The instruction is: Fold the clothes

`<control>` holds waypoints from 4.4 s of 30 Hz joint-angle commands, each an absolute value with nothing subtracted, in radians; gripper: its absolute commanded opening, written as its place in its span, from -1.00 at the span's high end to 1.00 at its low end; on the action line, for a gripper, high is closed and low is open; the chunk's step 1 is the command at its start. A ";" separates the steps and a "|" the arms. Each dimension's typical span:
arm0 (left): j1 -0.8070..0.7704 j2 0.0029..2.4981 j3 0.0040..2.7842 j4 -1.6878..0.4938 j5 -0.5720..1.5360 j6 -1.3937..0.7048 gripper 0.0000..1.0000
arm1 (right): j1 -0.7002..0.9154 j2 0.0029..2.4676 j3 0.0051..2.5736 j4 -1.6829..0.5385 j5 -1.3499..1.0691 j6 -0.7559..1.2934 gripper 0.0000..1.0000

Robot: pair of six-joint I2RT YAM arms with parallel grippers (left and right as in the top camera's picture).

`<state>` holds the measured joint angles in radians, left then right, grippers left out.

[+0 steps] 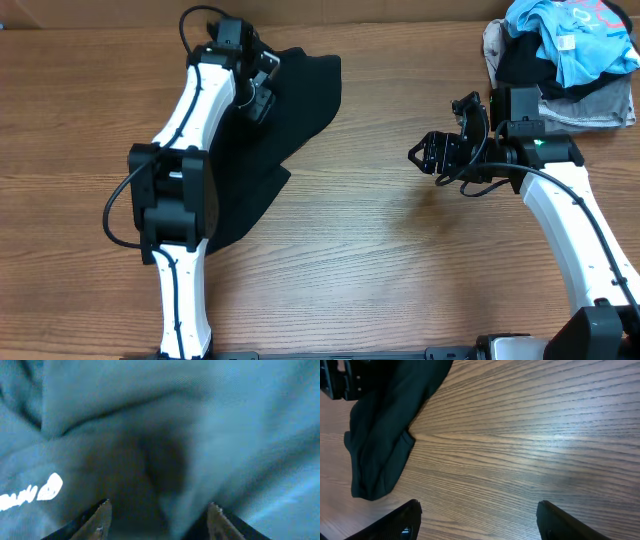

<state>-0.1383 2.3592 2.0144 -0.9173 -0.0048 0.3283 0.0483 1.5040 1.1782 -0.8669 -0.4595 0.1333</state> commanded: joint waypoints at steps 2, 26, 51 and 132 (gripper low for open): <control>-0.138 2.368 2.009 -0.917 -0.140 0.219 -0.20 | 0.051 1.499 1.198 -0.867 -0.445 0.130 -0.54; -0.133 2.333 2.453 -1.198 -0.117 0.141 0.92 | 0.054 1.499 1.198 -0.860 -0.449 0.131 -0.47; -0.170 2.262 3.143 -1.123 0.315 -0.083 0.91 | 0.308 1.536 1.198 -0.546 -0.445 0.258 -0.47; -0.038 1.995 3.138 -1.195 0.011 -0.101 0.92 | 0.440 1.313 1.251 -0.748 -0.218 0.517 0.93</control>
